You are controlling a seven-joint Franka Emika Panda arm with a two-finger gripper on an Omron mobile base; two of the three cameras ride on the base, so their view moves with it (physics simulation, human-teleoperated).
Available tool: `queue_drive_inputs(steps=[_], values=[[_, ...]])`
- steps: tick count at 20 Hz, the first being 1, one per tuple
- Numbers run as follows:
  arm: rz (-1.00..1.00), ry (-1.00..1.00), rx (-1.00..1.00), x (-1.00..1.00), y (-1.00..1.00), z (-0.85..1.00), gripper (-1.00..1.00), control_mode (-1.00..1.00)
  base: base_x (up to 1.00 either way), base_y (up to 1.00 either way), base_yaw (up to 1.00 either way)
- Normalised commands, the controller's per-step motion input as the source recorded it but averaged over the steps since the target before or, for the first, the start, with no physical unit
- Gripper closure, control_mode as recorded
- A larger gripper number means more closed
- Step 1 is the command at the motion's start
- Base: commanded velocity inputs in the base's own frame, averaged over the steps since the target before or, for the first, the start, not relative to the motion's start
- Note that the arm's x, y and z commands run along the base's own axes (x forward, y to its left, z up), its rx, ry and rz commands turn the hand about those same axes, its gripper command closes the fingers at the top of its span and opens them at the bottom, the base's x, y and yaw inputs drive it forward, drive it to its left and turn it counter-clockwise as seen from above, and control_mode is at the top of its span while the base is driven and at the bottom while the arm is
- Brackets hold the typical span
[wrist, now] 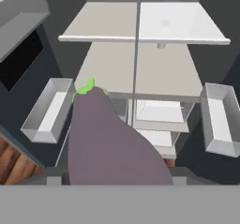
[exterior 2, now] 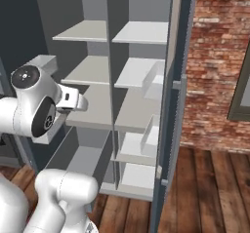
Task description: Take the carrot and eggplant from the fridge shelf and place them in the freezer drawer to begin freezing them.
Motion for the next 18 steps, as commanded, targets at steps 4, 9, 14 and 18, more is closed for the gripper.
queue_drive_inputs(steps=[4, 9, 14, 18], values=[[0.04, 0.12, 0.01, 0.00, 0.00, -0.35, 1.00, -1.00, -0.06, 0.00, 0.00], [0.16, 0.31, 0.00, 0.82, 0.00, -0.63, 1.00, -1.00, 0.00, 0.00, 0.00], [0.29, 0.27, 0.00, 0.99, 0.00, -0.82, 1.00, -1.00, 0.00, 0.00, 0.00], [0.28, 0.22, -0.05, 0.83, 0.17, -0.87, 1.00, -1.00, 0.00, 0.00, 0.00]])
